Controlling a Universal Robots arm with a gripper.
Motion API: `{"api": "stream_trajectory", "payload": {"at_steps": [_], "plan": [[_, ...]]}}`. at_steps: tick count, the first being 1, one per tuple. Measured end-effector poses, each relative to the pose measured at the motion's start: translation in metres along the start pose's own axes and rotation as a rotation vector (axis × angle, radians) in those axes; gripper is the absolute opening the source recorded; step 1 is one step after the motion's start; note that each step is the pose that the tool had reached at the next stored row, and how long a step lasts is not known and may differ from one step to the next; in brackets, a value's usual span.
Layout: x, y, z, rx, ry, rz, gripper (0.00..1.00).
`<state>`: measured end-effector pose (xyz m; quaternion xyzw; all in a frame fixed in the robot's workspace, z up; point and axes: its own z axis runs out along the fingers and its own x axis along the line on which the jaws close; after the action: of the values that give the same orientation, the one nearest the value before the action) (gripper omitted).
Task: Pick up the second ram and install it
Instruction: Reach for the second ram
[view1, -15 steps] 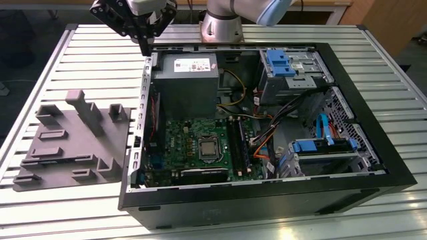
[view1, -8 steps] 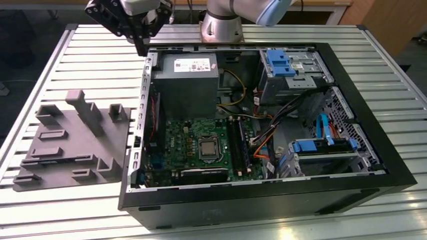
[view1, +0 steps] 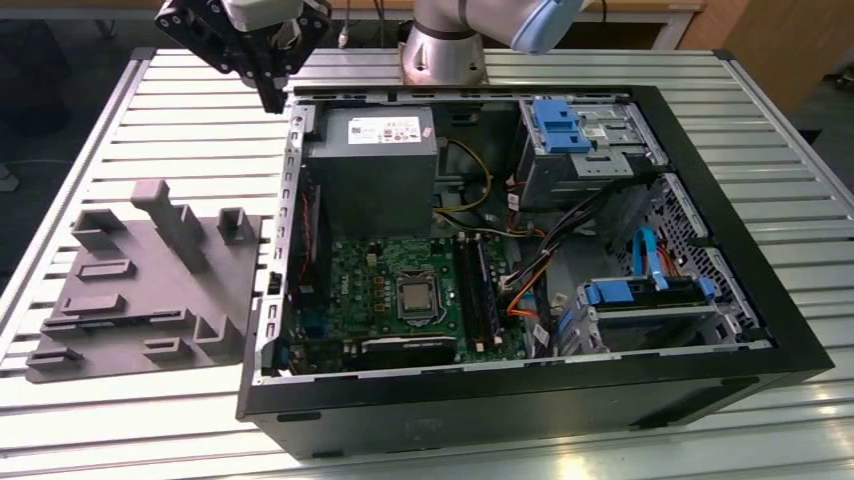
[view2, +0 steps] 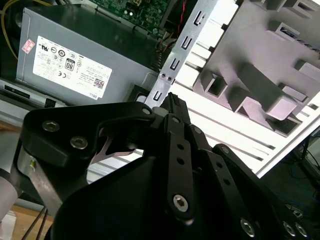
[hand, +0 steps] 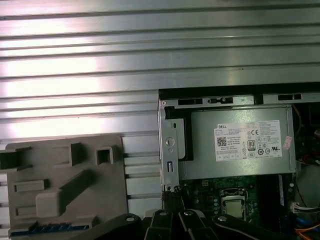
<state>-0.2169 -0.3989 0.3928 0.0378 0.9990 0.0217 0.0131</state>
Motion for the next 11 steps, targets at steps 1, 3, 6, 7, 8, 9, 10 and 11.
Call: {"api": "stream_trajectory", "payload": {"at_steps": [1,3,6,7,8,9,10,11], "plan": [[0.0011,-0.0001,0.0000,0.0000,0.0001,0.000,0.11],[0.0033,-0.0002,0.0000,0.0000,0.0001,0.000,0.11],[0.0066,-0.0005,0.0000,0.0000,0.0000,0.000,0.11],[0.0076,-0.0006,0.0000,0.0000,0.0001,0.000,0.11],[0.0086,-0.0006,-0.0001,0.0000,0.0001,0.000,0.11],[0.0095,-0.0007,-0.0001,0.0000,0.0000,0.000,0.11],[0.0104,-0.0008,-0.0001,0.0000,0.0001,0.000,0.11],[0.0112,-0.0008,-0.0001,0.0000,0.0001,0.000,0.11]]}}
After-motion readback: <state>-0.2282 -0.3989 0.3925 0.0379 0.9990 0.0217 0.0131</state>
